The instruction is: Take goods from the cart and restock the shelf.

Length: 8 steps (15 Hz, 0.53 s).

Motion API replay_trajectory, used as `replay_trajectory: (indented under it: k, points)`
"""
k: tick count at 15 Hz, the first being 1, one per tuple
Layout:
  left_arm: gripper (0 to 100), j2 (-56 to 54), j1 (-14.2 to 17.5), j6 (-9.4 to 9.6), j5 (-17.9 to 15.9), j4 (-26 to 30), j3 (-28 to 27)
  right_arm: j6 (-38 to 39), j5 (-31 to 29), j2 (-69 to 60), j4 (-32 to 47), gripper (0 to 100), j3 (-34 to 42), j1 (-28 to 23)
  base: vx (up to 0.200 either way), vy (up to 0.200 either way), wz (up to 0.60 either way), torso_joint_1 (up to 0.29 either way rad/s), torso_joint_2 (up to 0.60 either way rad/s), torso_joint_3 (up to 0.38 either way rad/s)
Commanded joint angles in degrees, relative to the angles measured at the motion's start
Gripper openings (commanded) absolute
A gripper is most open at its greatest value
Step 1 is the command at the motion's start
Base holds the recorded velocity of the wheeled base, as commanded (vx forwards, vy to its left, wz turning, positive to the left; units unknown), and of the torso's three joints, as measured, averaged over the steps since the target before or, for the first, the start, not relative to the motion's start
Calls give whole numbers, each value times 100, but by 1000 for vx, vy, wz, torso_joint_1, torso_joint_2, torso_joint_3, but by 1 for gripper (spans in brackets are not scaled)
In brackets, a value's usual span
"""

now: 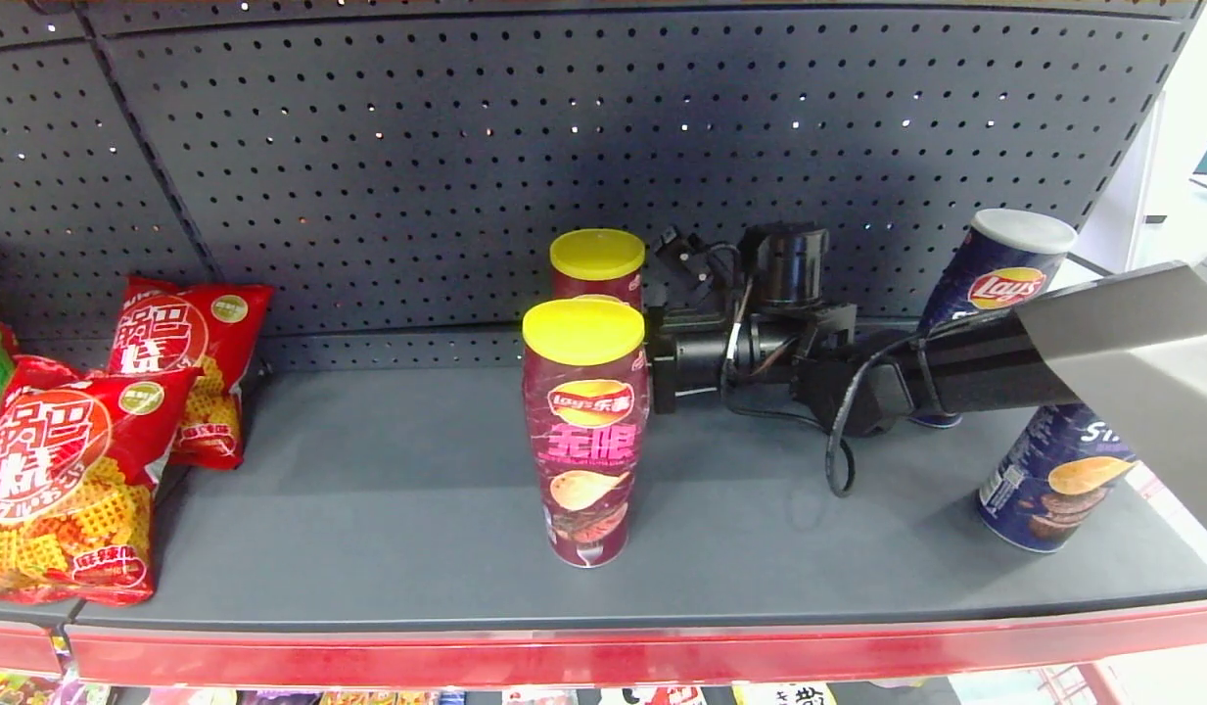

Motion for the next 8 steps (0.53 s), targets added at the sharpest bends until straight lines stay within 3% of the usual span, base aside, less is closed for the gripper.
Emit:
replay_trajectory:
  k: [1,8]
  points:
    - [100,7,0,-4,1,0,1,-4,-2,28,-5,100,-4,-23,0,0,0,0,0,0]
    - [100,7,0,-4,1,0,1,-13,15,64,-31,100,-13,-375,0,0,0,0,0,0]
